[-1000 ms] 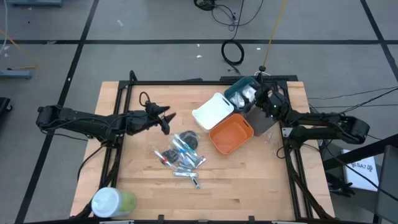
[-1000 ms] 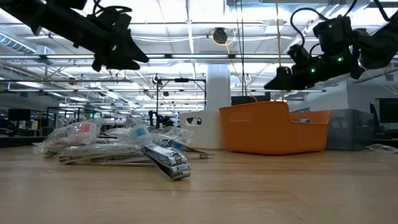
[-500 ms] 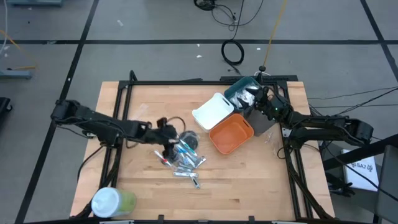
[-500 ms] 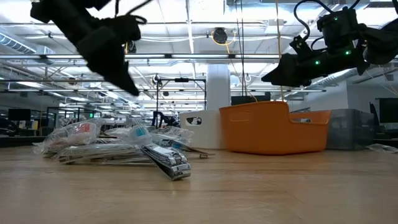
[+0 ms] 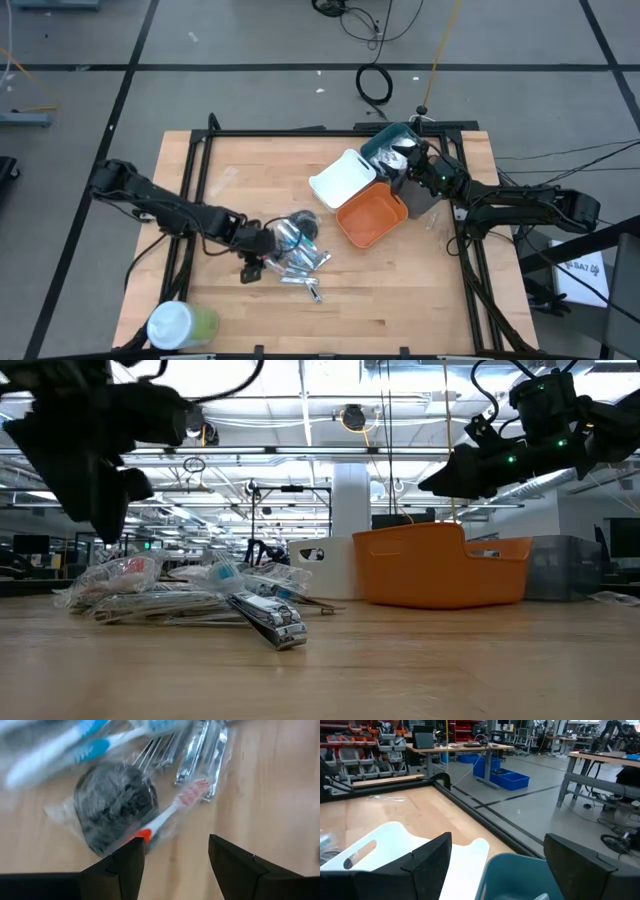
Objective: Pick & Place Travel size toiletries
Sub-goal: Put the orange toothbrush into the black bin
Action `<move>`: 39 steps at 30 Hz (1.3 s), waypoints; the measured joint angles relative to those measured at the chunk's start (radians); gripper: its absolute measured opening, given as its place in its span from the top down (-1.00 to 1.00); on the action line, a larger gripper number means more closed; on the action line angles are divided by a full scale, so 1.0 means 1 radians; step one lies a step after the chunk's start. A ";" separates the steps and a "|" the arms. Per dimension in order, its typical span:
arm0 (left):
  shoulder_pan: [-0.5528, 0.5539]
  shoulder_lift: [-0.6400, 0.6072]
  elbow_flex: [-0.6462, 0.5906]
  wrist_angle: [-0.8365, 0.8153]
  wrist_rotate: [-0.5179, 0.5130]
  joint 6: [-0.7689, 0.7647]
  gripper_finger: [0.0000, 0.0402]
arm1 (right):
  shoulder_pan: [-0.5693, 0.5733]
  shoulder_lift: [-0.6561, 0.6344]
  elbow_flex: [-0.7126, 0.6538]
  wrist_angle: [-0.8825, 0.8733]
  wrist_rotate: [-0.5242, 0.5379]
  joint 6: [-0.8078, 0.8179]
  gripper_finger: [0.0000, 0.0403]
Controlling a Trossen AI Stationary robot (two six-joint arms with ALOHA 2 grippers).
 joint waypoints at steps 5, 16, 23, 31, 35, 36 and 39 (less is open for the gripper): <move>-0.020 0.026 -0.007 0.010 -0.041 0.095 -0.06 | -0.001 0.000 0.000 -0.035 -0.030 0.042 -0.48; -0.021 0.147 -0.007 0.168 -0.093 0.151 -0.06 | -0.001 0.000 -0.016 -0.028 -0.079 0.037 -0.48; -0.037 0.244 -0.007 0.257 -0.071 0.199 -0.06 | -0.001 0.000 -0.016 -0.027 -0.079 0.035 -0.47; -0.039 0.276 -0.005 0.283 -0.136 0.182 -0.06 | -0.001 0.000 -0.016 -0.027 -0.077 0.035 -0.45; -0.038 0.276 -0.006 0.278 -0.152 0.167 0.05 | -0.001 0.000 -0.016 -0.027 -0.076 0.035 -0.45; -0.038 0.276 -0.006 0.277 -0.153 0.166 0.12 | -0.001 0.000 -0.016 -0.027 -0.076 0.035 -0.45; -0.036 0.276 -0.007 0.276 -0.156 0.163 0.39 | -0.001 0.000 -0.016 -0.027 -0.076 0.035 -0.45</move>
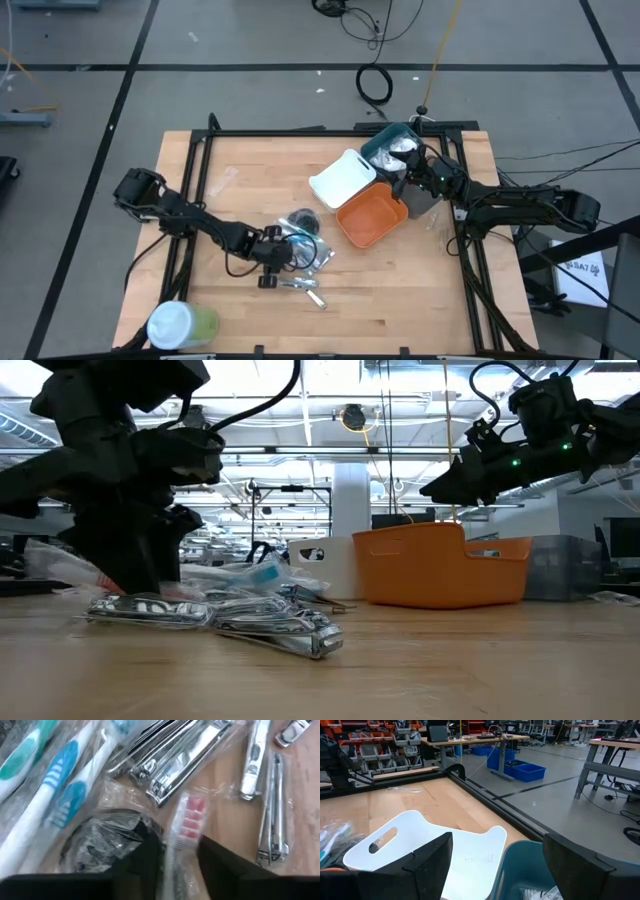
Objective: Pick & Place Travel size toiletries
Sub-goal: Put the orange toothbrush into the black bin
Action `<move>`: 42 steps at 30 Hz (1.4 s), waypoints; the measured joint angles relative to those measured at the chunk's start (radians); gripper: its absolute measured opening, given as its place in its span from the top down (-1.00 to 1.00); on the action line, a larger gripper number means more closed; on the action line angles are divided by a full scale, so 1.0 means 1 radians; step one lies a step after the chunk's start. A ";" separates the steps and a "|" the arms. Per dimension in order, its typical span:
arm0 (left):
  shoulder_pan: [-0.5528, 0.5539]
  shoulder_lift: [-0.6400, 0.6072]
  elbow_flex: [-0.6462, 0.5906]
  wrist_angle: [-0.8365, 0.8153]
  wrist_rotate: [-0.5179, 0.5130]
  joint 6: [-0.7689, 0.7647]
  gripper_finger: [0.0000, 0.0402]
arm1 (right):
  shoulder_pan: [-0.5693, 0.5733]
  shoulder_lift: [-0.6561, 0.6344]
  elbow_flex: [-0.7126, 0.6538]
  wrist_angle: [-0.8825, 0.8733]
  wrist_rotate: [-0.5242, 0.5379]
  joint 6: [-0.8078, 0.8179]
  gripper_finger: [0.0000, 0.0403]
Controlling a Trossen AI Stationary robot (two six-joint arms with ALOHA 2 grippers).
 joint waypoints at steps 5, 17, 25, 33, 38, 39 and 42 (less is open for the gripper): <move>0.020 -0.003 0.005 0.000 0.017 -0.054 0.89 | 0.000 0.000 0.000 0.000 0.000 0.000 -0.45; 0.058 -0.207 0.092 -0.015 -0.041 0.015 0.96 | 0.000 0.000 0.000 0.000 0.000 0.011 -0.45; 0.059 -0.336 0.133 -0.016 -0.118 -0.027 0.97 | 0.000 0.000 0.000 -0.004 -0.002 0.021 -0.45; 0.060 -0.279 0.130 -0.253 -0.090 -0.143 0.95 | 0.000 0.000 0.000 -0.006 -0.002 0.020 -0.45; 0.063 -0.190 0.113 -0.244 -0.071 -0.240 0.96 | 0.000 0.000 0.000 -0.002 -0.001 0.019 -0.45; 0.066 -0.175 0.113 -0.243 -0.051 -0.252 0.94 | 0.000 0.000 0.000 -0.002 -0.001 0.019 -0.45; 0.078 -0.150 0.112 -0.240 0.037 -0.291 0.87 | 0.000 0.000 0.000 -0.002 -0.001 0.019 -0.45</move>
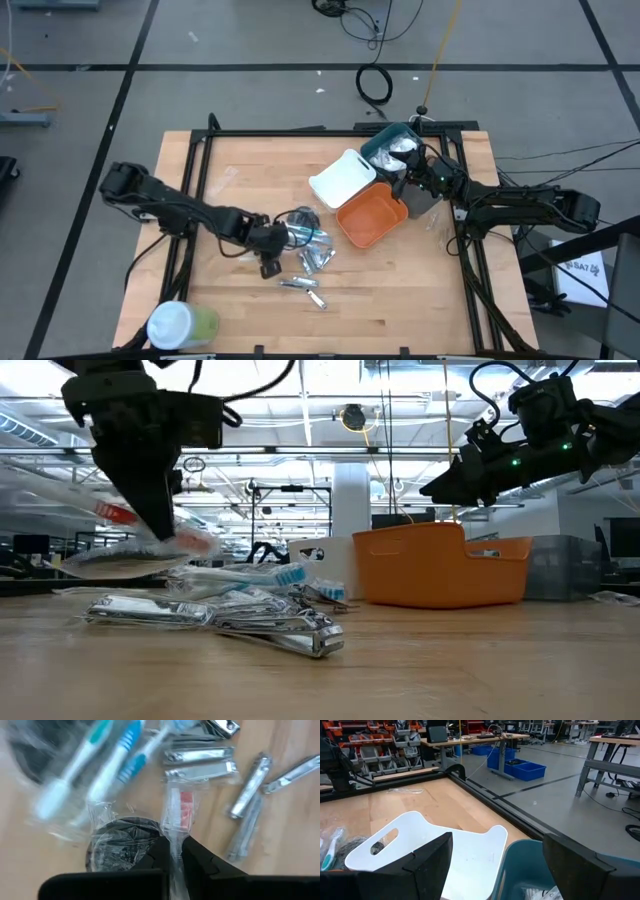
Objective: Pick & Place Travel size toiletries
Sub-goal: Put the orange toothbrush into the black bin
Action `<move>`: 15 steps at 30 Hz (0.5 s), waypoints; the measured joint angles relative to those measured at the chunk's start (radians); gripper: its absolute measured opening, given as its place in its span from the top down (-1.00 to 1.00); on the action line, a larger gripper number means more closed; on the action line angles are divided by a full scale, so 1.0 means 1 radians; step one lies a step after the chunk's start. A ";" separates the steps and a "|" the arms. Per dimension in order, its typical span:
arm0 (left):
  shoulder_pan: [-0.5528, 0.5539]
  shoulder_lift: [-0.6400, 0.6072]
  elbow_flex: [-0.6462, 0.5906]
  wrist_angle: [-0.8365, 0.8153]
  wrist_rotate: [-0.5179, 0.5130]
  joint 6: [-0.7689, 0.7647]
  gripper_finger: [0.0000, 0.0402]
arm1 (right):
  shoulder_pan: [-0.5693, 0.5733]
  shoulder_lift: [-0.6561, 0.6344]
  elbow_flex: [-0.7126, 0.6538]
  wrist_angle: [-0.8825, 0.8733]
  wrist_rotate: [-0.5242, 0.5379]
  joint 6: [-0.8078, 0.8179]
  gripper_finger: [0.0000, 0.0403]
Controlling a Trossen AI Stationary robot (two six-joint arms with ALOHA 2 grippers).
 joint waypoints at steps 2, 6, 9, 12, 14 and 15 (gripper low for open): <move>0.008 0.004 0.000 0.004 0.060 -0.073 0.86 | 0.000 0.000 0.000 0.000 0.000 0.002 -0.45; 0.028 0.002 0.000 0.014 0.104 -0.189 0.85 | 0.000 0.000 0.000 0.000 -0.001 0.009 -0.45; 0.037 0.003 0.000 0.010 0.065 -0.195 0.85 | 0.000 0.000 0.000 0.001 -0.001 0.010 -0.45; 0.045 0.014 0.000 -0.002 0.046 -0.203 0.85 | 0.000 0.000 0.000 0.001 -0.001 0.010 -0.45; 0.052 0.019 0.000 -0.008 0.023 -0.210 0.82 | 0.000 0.000 0.000 0.001 -0.001 0.010 -0.45; 0.055 0.025 0.001 0.000 0.007 -0.210 0.80 | 0.000 0.000 0.000 0.001 -0.001 0.010 -0.45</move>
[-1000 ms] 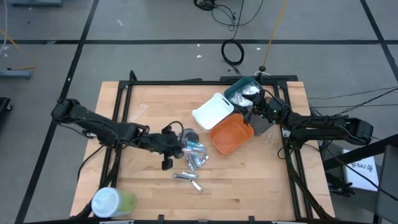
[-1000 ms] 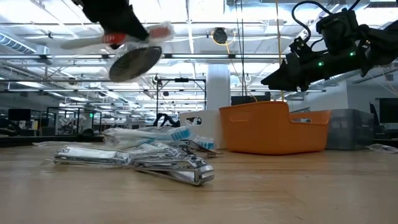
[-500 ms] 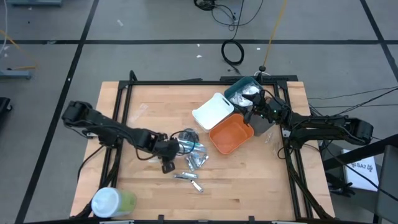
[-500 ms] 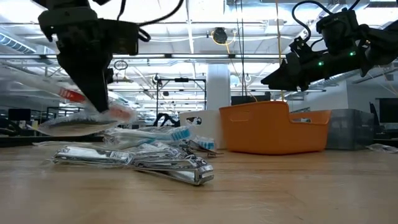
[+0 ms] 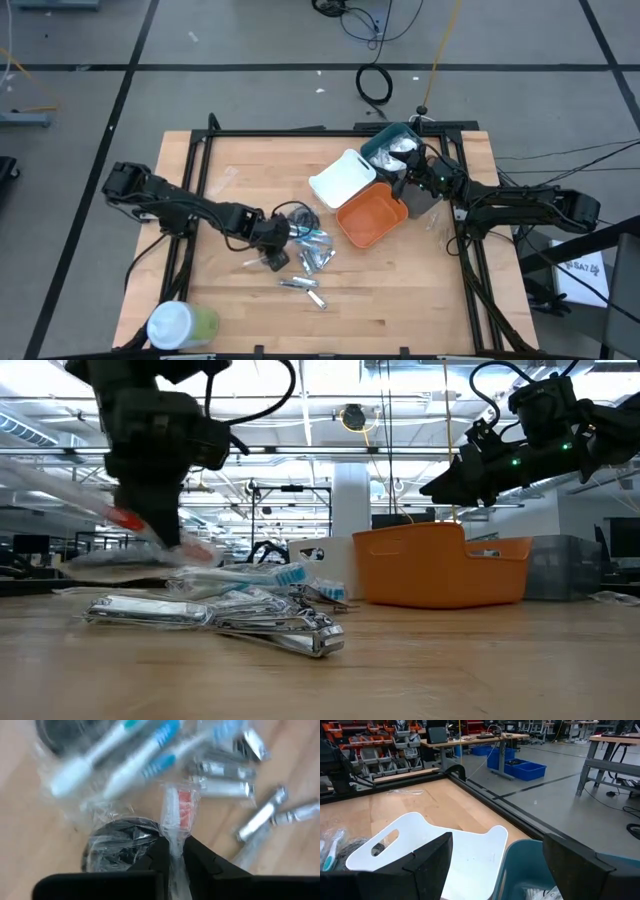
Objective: Pick & Place Travel size toiletries
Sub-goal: Put the orange toothbrush into the black bin
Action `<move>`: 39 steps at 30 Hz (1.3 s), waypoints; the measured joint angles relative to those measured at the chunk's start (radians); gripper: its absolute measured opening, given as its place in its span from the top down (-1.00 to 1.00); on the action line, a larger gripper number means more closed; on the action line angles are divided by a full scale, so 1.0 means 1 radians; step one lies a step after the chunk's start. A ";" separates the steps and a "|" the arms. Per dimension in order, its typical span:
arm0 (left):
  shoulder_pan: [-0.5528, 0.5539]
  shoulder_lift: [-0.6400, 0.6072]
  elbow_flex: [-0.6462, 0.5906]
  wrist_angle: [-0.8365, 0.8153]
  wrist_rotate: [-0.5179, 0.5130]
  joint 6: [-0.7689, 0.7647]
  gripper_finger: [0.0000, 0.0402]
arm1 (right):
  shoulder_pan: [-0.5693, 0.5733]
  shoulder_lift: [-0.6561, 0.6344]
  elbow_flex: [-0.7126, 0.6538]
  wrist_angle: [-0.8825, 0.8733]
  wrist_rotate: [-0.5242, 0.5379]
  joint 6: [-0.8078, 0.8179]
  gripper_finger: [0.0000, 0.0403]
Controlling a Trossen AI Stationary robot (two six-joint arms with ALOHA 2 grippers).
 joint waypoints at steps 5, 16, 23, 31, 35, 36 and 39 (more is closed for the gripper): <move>0.013 0.039 0.000 -0.019 -0.093 0.025 0.52 | 0.000 0.000 0.000 -0.002 0.001 0.000 -0.45; 0.007 0.100 -0.001 0.040 -0.047 0.144 0.09 | 0.000 0.000 0.001 -0.002 0.001 -0.003 -0.45; 0.007 0.100 -0.001 0.050 -0.118 0.171 0.18 | 0.000 0.000 0.001 0.000 0.002 -0.003 -0.45; 0.009 0.100 -0.001 0.049 -0.141 0.196 0.67 | 0.000 0.000 0.001 0.000 0.002 -0.003 -0.45; 0.014 0.092 0.004 0.045 -0.118 0.199 0.93 | 0.000 0.000 0.001 0.000 0.002 -0.003 -0.45; 0.014 0.085 0.012 0.041 -0.106 0.210 0.95 | 0.000 0.000 0.001 0.000 0.002 -0.003 -0.45; 0.014 0.049 0.056 0.050 -0.095 0.250 0.95 | 0.000 0.000 0.001 0.000 0.002 0.000 -0.45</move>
